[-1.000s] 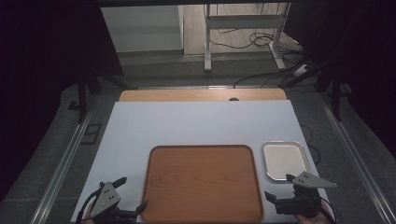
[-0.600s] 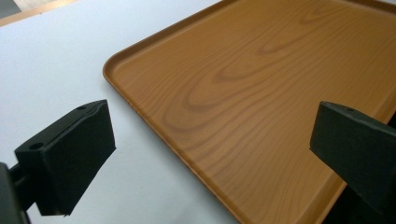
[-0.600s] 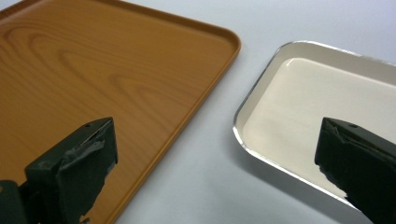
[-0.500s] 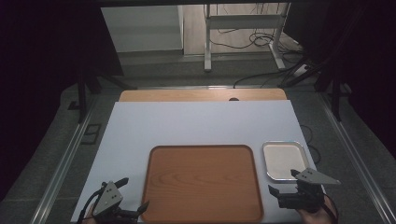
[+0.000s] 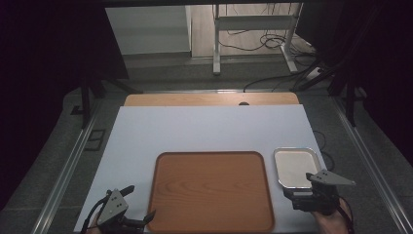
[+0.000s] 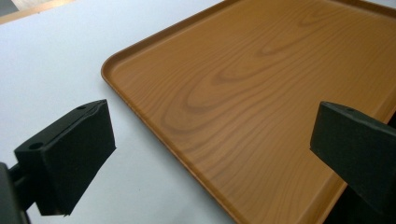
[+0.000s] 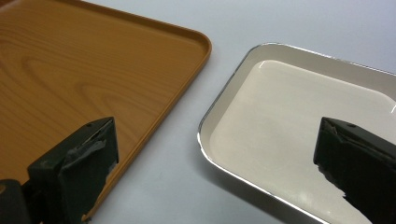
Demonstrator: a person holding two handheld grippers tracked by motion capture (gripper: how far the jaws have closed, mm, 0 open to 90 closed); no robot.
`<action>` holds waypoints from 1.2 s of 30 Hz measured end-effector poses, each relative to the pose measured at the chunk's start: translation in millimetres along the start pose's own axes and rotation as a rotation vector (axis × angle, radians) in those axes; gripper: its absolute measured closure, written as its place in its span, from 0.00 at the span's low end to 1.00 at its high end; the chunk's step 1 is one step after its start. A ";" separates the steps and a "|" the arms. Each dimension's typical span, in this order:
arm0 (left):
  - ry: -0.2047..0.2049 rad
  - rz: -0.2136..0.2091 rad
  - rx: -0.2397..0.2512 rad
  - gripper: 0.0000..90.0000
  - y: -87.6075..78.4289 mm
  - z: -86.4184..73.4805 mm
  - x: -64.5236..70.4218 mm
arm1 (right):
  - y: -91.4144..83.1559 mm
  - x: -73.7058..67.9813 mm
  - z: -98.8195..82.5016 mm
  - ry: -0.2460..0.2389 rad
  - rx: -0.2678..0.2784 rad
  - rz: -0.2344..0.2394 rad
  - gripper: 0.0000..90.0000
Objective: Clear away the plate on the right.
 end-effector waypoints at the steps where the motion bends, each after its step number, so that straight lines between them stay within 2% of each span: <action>1: 0.007 0.000 -0.004 0.00 0.1 -0.3 0.2 | 0.6 1.3 1.1 0.003 0.006 -0.002 0.00; 10: 0.034 0.018 0.005 0.00 -0.1 0.7 -0.5 | 3.0 14.2 4.8 0.017 0.023 -0.031 0.00; 21: 0.042 0.030 0.012 0.00 0.1 1.6 -0.2 | 5.1 31.1 7.9 0.042 0.016 -0.066 0.00; 31: 0.039 0.015 0.021 0.00 0.3 2.9 2.6 | 6.4 51.4 8.3 0.077 0.014 -0.107 0.00; 36: 0.036 0.004 0.035 0.00 -1.0 4.7 3.6 | 8.5 66.2 5.9 0.110 -0.012 -0.140 0.00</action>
Point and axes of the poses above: each handheld gripper's, and its own axes: y roughly forward along the jaws, z roughly out of its top, x roughly to its right, the point moved 9 cm from there along y, roughly forward along the jaws, and after that the axes turned 4 degrees about z, right-handed, at the moved point
